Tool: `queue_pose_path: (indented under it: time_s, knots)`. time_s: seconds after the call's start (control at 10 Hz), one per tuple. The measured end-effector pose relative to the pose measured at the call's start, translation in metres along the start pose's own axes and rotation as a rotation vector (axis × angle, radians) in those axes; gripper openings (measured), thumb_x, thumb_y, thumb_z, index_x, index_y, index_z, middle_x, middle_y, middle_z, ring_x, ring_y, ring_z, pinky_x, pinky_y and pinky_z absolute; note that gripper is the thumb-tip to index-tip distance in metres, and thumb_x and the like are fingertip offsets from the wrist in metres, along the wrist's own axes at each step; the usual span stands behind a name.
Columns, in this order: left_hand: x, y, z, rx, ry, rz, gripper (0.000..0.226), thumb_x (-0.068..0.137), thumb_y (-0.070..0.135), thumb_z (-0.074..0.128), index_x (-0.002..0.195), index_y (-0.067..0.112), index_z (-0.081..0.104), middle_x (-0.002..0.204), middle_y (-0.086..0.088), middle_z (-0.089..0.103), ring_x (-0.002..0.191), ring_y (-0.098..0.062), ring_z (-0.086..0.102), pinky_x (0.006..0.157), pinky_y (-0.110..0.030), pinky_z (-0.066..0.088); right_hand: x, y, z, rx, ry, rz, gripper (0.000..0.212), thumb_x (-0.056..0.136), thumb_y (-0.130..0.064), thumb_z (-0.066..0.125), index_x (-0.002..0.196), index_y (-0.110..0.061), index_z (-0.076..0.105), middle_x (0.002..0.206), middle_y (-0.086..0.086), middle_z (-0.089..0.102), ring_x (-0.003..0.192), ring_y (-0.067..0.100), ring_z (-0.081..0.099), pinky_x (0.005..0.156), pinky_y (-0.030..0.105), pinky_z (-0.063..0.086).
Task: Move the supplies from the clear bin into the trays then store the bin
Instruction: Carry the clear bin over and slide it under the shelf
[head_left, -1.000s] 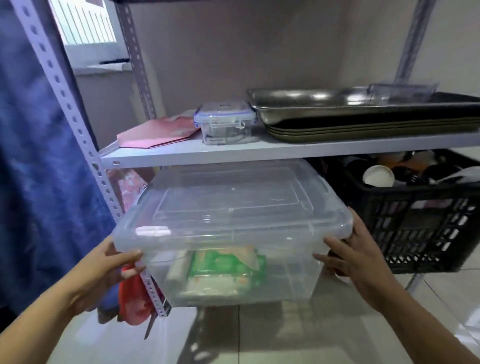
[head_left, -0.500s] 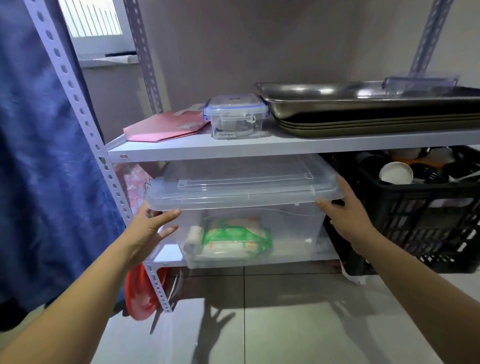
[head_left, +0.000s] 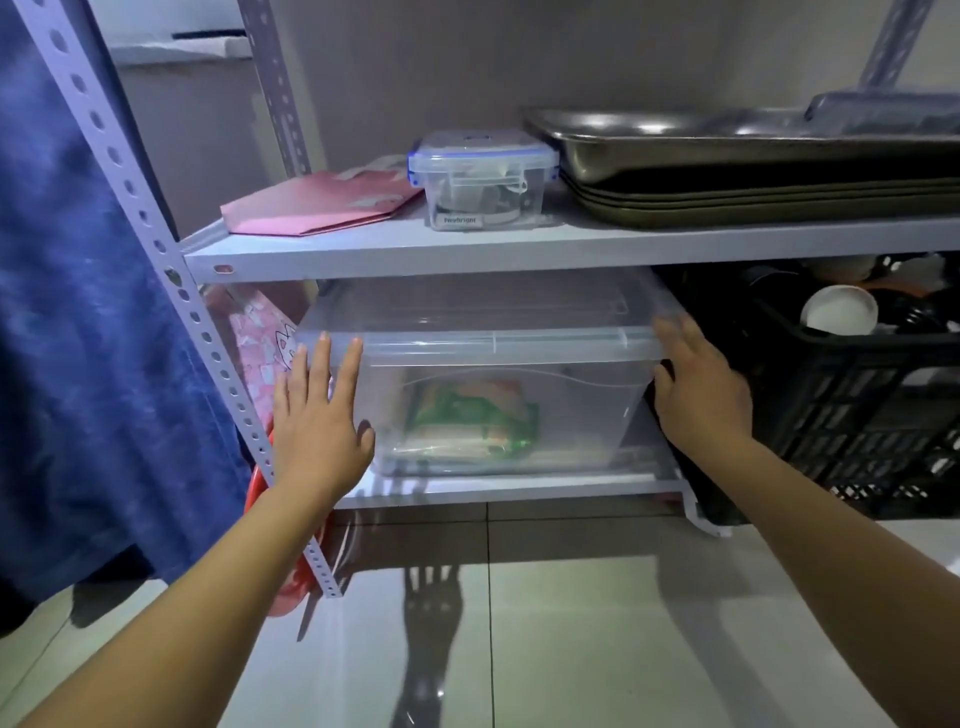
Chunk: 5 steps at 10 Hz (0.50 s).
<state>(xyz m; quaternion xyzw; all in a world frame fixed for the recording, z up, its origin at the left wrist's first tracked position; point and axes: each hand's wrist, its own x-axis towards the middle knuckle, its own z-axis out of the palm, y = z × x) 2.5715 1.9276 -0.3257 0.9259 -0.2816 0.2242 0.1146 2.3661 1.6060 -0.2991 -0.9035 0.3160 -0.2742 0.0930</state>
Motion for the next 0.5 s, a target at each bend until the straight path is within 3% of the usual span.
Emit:
queue_pose_path:
  time_s: [0.1,0.2,0.3,0.4,0.5]
  knots:
    - [0.009,-0.007,-0.002,-0.050,0.054,0.036,0.090,0.082,0.020,0.068,0.157,0.025,0.019,0.164,-0.015,0.016,0.151,-0.036,0.008,0.121,-0.054,0.013,-0.003,0.010,0.013,-0.010,-0.060,-0.017,0.081,0.089,-0.003,0.050,0.153,-0.031,0.009,0.165,-0.006,-0.003,0.110,0.036,0.052,0.076,0.040,0.046]
    - [0.006,-0.005,-0.010,-0.102,-0.027,0.040,0.094,0.077,0.011,0.067,0.157,0.024,0.019,0.163,-0.016,0.015,0.151,-0.037,0.007,0.120,-0.052,0.013,0.000,0.008,0.009,-0.061,-0.184,0.021,0.099,0.083,-0.002,0.057,0.152,-0.036,-0.005,0.163,-0.010,-0.014,0.085,0.033,0.053,0.057,0.031,0.038]
    - [0.011,-0.002,-0.041,-0.089,-0.219,0.006,0.096,0.081,0.017,0.062,0.158,0.029,0.006,0.167,-0.011,0.004,0.153,-0.032,-0.002,0.122,-0.049,0.007,0.005,-0.009,-0.023,-0.193,-0.384,0.091,0.100,0.089,-0.015,0.058,0.152,-0.034,-0.017,0.163,-0.005,-0.020,0.132,0.038,0.037,0.089,0.051,0.046]
    - [0.016,0.007,-0.102,-0.080,-0.504,-0.049,0.095,0.084,0.030,0.063,0.156,0.042,0.001,0.167,-0.007,0.005,0.152,-0.033,0.001,0.121,-0.053,0.008,-0.007,-0.043,-0.084,-0.255,-0.690,0.183,0.090,0.090,-0.038,0.059,0.155,-0.023,-0.001,0.163,0.007,0.008,0.143,0.037,0.023,0.110,0.054,0.032]
    - [0.005,0.019,-0.158,-0.116,-0.672,-0.110,0.092,0.083,0.031,0.065,0.154,0.045,0.009,0.164,-0.011,0.016,0.149,-0.037,0.014,0.118,-0.055,0.018,-0.034,-0.070,-0.140,-0.191,-0.821,0.274,0.072,0.083,-0.033,0.059,0.147,-0.018,0.029,0.146,0.012,0.041,0.133,0.035,0.040,0.107,0.049,0.038]
